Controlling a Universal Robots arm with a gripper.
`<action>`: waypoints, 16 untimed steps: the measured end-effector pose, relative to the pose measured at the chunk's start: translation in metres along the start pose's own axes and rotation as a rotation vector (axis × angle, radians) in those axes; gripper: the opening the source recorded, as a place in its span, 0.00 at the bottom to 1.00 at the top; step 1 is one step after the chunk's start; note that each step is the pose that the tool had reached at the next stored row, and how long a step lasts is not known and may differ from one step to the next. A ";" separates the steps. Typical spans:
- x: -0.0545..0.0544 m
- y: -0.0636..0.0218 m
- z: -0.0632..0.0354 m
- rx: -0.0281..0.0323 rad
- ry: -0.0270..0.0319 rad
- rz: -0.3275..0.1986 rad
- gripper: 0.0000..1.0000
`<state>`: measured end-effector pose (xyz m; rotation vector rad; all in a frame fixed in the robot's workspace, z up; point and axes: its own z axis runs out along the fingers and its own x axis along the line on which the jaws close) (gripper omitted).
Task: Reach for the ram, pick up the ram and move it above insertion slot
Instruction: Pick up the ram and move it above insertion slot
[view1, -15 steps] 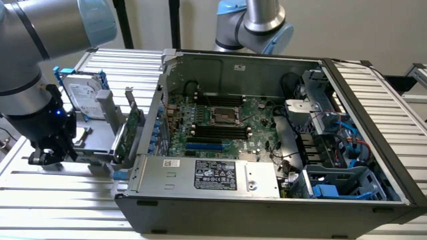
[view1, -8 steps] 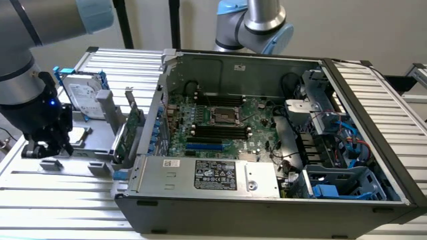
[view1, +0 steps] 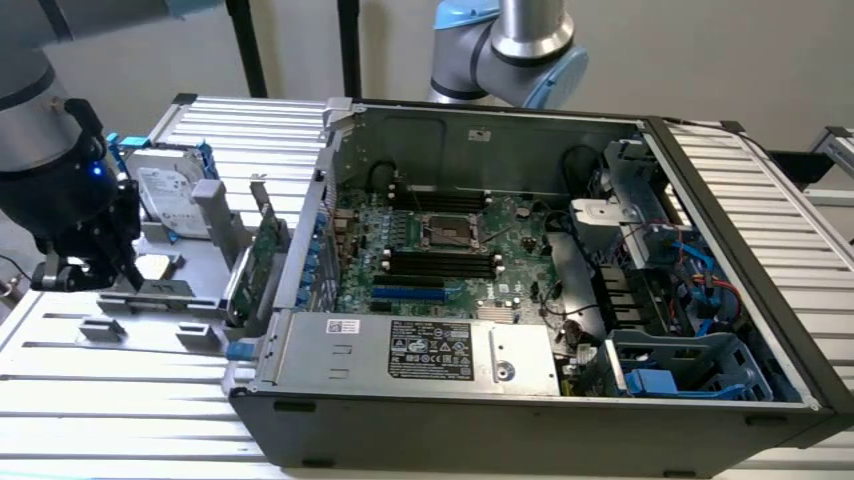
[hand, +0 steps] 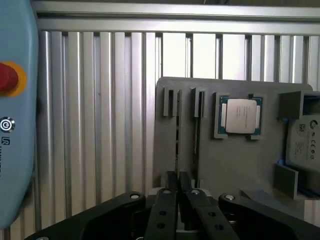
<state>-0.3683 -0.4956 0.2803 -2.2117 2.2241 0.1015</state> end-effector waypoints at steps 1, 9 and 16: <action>0.000 -0.0019 -0.0049 -0.0002 -0.0013 -0.002 0.14; -0.002 -0.0158 -0.0411 -0.0010 -0.0112 -0.019 0.14; -0.003 -0.0302 -0.0696 -0.0017 -0.0225 -0.031 0.14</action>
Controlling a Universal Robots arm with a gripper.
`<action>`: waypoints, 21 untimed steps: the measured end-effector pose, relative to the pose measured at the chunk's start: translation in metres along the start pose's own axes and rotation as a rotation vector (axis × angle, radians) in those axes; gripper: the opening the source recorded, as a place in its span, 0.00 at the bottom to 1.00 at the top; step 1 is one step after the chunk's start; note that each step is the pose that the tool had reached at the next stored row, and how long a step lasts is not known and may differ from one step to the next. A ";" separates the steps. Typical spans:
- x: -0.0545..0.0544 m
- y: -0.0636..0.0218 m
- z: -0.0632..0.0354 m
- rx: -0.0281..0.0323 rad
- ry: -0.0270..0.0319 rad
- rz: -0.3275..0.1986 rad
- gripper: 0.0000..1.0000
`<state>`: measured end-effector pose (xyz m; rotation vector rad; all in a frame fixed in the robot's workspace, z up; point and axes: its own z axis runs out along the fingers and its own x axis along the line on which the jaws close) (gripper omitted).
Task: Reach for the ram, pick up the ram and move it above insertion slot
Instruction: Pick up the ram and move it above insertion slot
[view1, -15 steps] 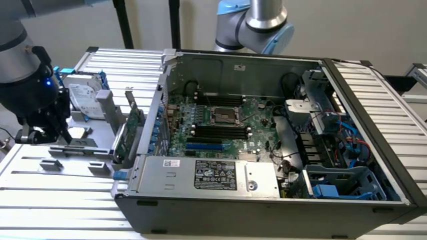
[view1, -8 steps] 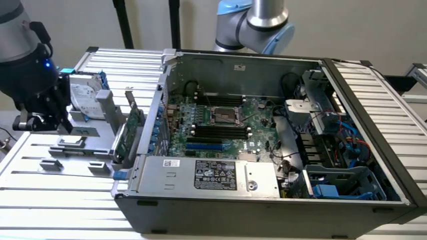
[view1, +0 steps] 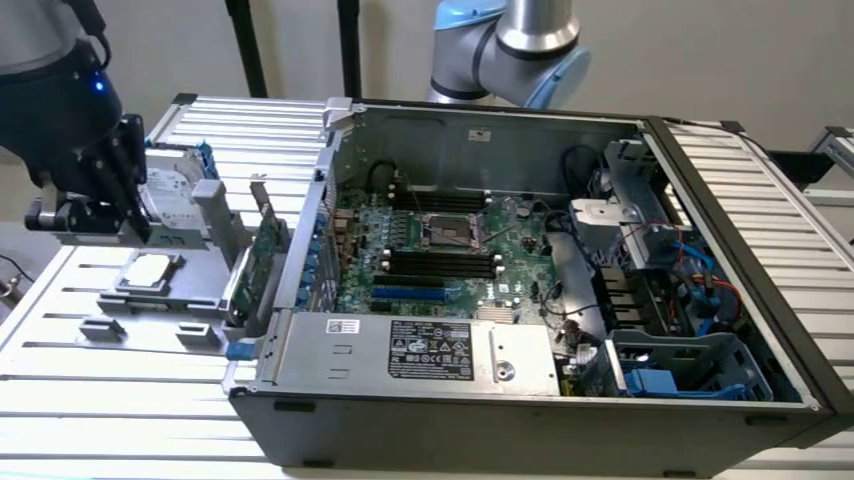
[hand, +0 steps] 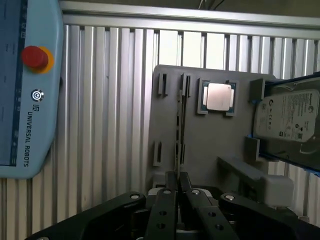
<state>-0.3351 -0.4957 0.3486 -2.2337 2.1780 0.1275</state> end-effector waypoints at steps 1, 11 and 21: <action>0.000 -0.0028 -0.0037 0.0001 -0.0017 -0.001 0.14; -0.001 -0.0405 -0.0299 0.0001 -0.0062 -0.002 0.14; -0.002 -0.0815 -0.0456 0.0001 -0.0062 -0.002 0.14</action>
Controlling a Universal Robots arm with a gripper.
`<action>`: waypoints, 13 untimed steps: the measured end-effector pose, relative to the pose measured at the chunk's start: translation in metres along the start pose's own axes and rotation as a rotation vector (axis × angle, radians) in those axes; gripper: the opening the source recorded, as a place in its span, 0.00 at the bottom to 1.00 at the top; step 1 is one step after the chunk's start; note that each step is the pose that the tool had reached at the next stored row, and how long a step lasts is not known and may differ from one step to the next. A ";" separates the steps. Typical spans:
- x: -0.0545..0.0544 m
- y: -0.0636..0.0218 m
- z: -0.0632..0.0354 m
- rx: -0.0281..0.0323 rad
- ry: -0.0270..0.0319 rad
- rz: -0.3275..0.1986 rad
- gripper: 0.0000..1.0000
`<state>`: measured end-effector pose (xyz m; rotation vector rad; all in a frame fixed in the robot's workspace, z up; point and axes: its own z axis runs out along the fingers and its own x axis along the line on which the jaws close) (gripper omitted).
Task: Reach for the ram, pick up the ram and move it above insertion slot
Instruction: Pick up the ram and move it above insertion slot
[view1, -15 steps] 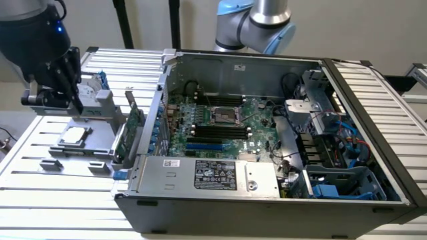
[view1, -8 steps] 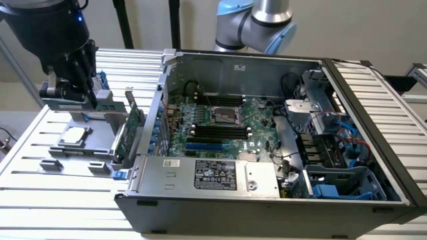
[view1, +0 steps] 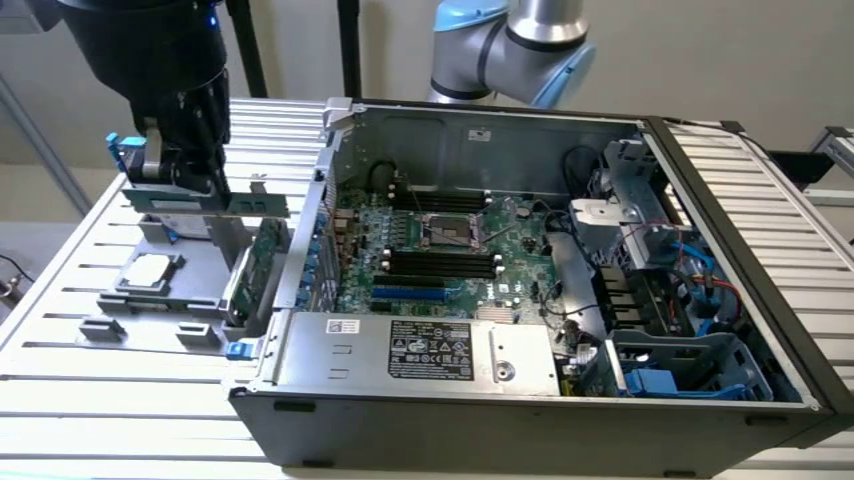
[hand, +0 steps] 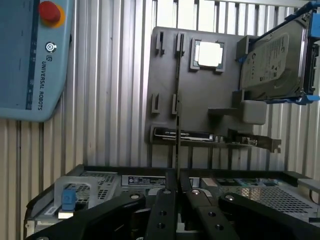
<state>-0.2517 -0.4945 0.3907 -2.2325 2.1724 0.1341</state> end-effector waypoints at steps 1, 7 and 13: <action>0.000 -0.0042 -0.0009 0.0000 0.0000 0.000 0.14; 0.000 -0.0300 -0.0053 0.0000 0.0000 0.000 0.14; 0.000 -0.0573 -0.0081 0.0000 -0.0001 0.000 0.14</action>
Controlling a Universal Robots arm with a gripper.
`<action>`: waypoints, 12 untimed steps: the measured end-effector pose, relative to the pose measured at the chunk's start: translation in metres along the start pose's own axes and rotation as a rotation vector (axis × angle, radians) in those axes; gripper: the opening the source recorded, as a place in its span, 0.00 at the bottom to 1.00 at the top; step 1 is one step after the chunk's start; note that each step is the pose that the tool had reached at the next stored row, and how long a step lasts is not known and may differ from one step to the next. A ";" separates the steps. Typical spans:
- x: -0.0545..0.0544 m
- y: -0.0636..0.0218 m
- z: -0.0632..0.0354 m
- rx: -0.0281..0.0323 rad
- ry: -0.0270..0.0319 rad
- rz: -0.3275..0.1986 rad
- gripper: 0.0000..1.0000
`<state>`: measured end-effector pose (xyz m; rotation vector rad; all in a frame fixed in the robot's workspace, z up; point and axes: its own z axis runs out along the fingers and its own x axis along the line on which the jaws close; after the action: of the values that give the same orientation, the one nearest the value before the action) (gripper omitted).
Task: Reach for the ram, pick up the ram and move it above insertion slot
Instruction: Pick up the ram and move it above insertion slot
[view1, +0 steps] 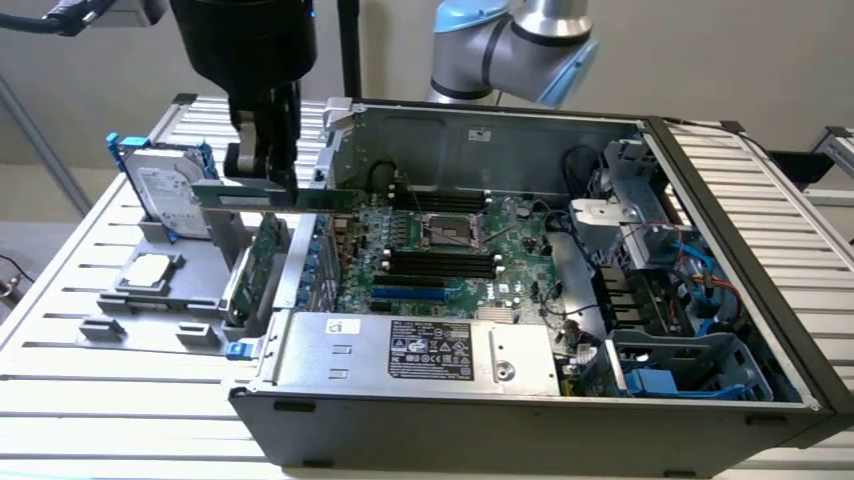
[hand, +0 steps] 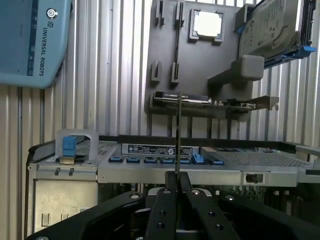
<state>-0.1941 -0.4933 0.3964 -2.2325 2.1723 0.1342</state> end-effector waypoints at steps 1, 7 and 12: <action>0.000 -0.0045 -0.0003 0.0000 -0.0002 0.000 0.14; 0.001 -0.0318 -0.0017 0.0000 -0.0039 0.000 0.14; 0.001 -0.0547 -0.0027 0.0001 -0.0070 0.000 0.14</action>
<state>-0.1394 -0.4932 0.3966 -2.2288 2.1685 0.1417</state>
